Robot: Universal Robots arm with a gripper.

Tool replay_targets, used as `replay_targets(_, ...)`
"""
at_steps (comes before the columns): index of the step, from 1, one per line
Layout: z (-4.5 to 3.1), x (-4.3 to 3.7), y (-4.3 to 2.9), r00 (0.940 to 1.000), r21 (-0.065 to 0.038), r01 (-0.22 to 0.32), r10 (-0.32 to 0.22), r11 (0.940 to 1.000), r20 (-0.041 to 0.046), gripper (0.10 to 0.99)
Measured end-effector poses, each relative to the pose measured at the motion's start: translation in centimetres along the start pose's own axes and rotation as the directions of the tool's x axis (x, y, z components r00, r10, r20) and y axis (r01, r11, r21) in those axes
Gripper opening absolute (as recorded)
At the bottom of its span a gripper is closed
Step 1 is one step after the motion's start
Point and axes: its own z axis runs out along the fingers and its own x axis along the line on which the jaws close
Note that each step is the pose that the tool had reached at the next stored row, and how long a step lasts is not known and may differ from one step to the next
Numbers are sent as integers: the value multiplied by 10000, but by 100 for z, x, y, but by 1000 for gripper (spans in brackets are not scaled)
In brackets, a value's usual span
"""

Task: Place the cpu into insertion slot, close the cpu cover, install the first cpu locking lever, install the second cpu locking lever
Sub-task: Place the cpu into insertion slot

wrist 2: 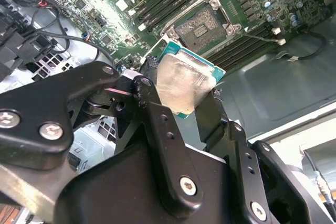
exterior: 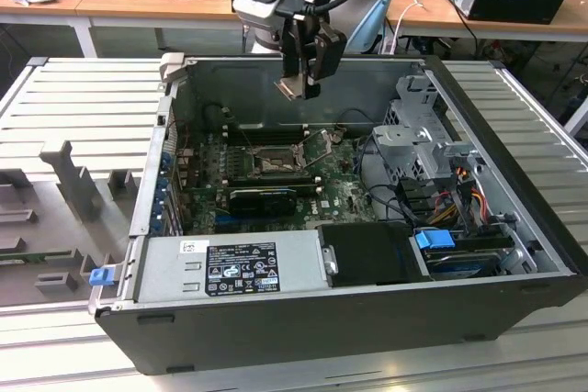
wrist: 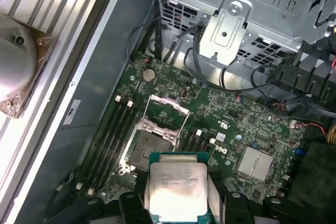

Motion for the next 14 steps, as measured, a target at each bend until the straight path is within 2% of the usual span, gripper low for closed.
replay_targets(8,4,0,0,9984,-8,-566,566,9984,56,533)
replay_targets(11,8,0,-1,9949,-16,-1002,1002,9950,94,533)
replay_targets(14,12,0,-1,9881,-29,-1534,1535,9882,138,533)
